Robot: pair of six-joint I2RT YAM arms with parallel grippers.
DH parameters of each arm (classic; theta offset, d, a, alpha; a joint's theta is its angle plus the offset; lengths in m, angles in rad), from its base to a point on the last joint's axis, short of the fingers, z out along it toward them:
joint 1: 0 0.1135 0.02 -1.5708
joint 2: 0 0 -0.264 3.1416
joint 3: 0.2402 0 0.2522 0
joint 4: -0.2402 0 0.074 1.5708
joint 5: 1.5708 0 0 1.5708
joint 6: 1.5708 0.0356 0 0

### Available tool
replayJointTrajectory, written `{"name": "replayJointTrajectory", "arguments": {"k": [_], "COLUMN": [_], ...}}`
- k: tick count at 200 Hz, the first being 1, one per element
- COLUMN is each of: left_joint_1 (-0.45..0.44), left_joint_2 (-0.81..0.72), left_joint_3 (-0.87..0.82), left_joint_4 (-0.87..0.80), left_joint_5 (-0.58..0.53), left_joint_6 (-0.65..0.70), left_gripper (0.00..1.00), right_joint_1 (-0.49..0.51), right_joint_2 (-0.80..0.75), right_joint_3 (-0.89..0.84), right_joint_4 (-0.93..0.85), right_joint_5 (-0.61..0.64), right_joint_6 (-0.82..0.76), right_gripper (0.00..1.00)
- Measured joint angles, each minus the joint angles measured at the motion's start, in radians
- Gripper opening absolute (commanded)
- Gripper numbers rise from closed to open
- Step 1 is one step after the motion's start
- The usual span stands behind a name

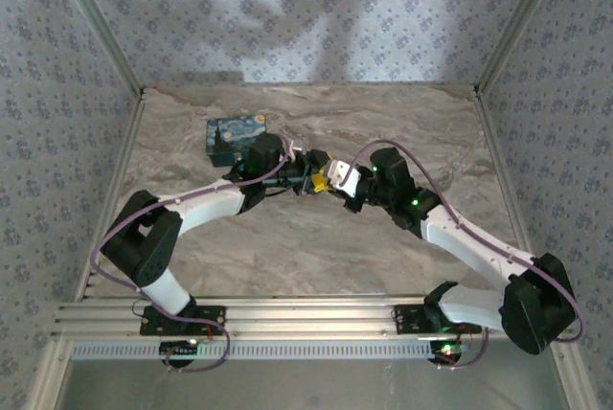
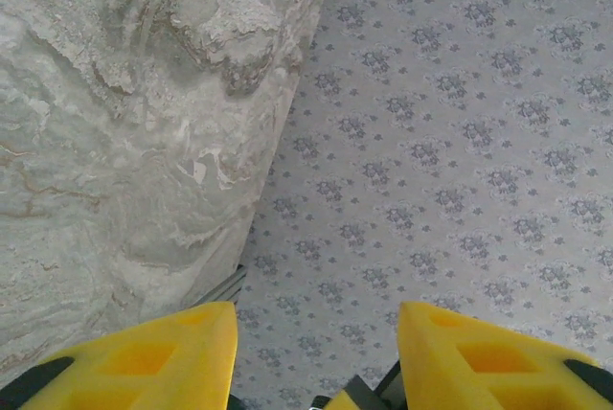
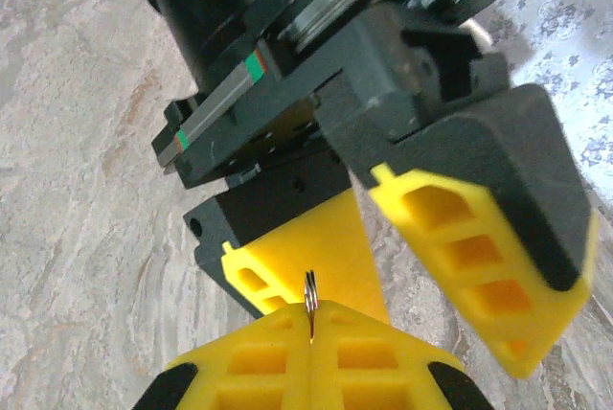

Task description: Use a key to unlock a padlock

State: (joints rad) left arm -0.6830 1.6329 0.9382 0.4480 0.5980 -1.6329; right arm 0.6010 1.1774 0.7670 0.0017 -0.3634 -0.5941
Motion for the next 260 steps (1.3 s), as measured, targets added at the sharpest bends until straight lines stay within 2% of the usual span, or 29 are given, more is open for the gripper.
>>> {"name": "replayJointTrajectory", "arguments": {"k": [125,260], "left_joint_1": [-0.003,-0.006], "left_joint_2": [0.0,0.0], "left_joint_3": [-0.006,-0.034], "left_joint_4": [-0.002,0.081], "left_joint_5": [-0.02,-0.03], "left_joint_6": [-0.011,-0.063], "left_gripper": [0.65,0.55], "right_joint_1": [-0.003,-0.008], "right_joint_2": [0.06,0.019], "right_joint_3": [0.031,-0.007], "right_joint_4": [0.058,0.066], "right_joint_5": [0.011,0.013], "right_joint_6": [0.022,0.048], "right_gripper": [0.0,0.0]}}
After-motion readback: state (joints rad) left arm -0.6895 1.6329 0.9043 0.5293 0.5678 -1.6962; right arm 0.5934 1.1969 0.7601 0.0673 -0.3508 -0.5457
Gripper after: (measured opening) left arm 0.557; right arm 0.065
